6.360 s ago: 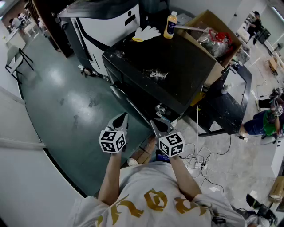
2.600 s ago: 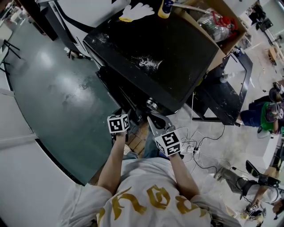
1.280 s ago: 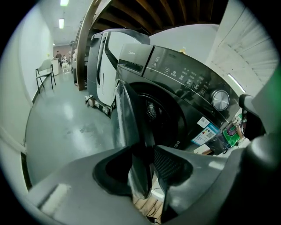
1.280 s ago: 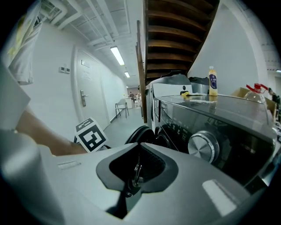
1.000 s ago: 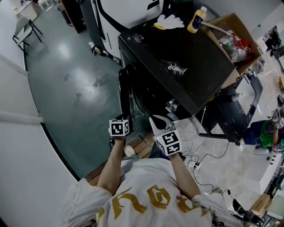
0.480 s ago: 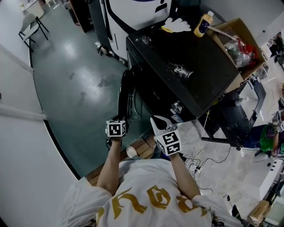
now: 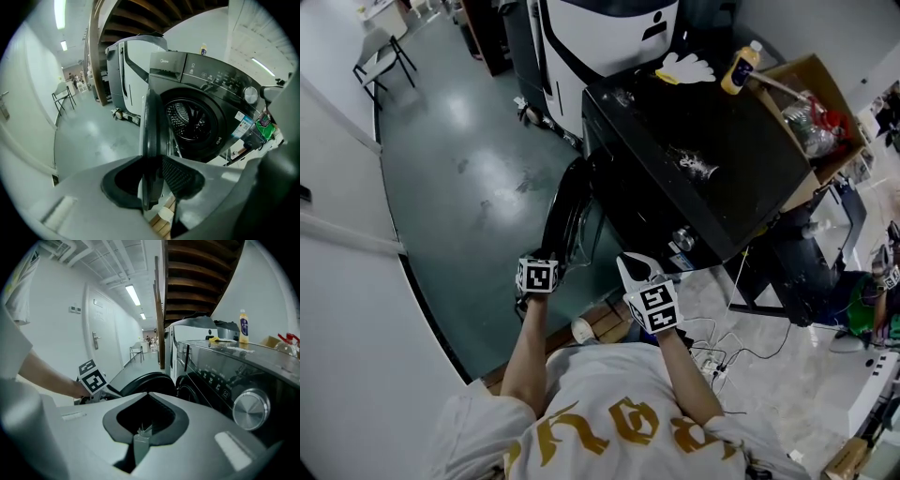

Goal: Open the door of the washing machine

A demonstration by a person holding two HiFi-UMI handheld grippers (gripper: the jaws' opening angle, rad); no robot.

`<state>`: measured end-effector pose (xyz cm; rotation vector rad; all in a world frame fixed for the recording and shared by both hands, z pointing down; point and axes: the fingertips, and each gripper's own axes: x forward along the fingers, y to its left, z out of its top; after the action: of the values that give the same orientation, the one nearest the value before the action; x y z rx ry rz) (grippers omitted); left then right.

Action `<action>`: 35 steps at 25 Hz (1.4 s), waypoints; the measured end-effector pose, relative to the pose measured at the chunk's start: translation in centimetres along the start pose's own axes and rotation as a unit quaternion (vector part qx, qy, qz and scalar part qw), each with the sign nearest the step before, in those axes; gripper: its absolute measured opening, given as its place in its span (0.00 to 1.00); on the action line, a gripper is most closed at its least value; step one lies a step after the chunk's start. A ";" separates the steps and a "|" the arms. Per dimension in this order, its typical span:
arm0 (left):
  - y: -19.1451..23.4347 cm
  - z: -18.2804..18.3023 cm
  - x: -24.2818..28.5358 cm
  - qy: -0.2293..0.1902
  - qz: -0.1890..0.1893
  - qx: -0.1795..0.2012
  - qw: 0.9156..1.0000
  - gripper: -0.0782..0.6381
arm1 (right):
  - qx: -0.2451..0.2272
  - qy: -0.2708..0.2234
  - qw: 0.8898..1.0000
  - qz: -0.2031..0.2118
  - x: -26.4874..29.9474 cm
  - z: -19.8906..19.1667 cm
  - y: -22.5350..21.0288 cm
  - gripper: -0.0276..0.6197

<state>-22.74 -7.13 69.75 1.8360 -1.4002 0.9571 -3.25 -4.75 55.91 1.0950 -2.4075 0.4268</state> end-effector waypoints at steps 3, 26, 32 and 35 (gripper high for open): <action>1.5 0.0 -0.2 0.002 0.010 0.005 1.000 0.30 | -0.004 0.005 1.000 0.002 0.3 0.1 0.3 0.07; 6.8 0.6 0.2 0.005 0.050 0.041 0.998 0.30 | -0.013 0.022 1.000 0.006 0.7 -0.7 0.6 0.07; 6.8 0.7 0.1 0.004 0.046 0.043 0.998 0.30 | -0.014 0.021 1.000 0.005 0.6 -0.6 0.6 0.07; 6.8 0.7 0.1 0.007 0.045 0.043 0.998 0.30 | -0.019 0.023 1.000 0.007 0.7 -0.6 0.8 0.07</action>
<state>-29.18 -9.36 69.79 1.8379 -1.4654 1.0895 -4.05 -4.39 56.73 1.0421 -2.3755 0.4056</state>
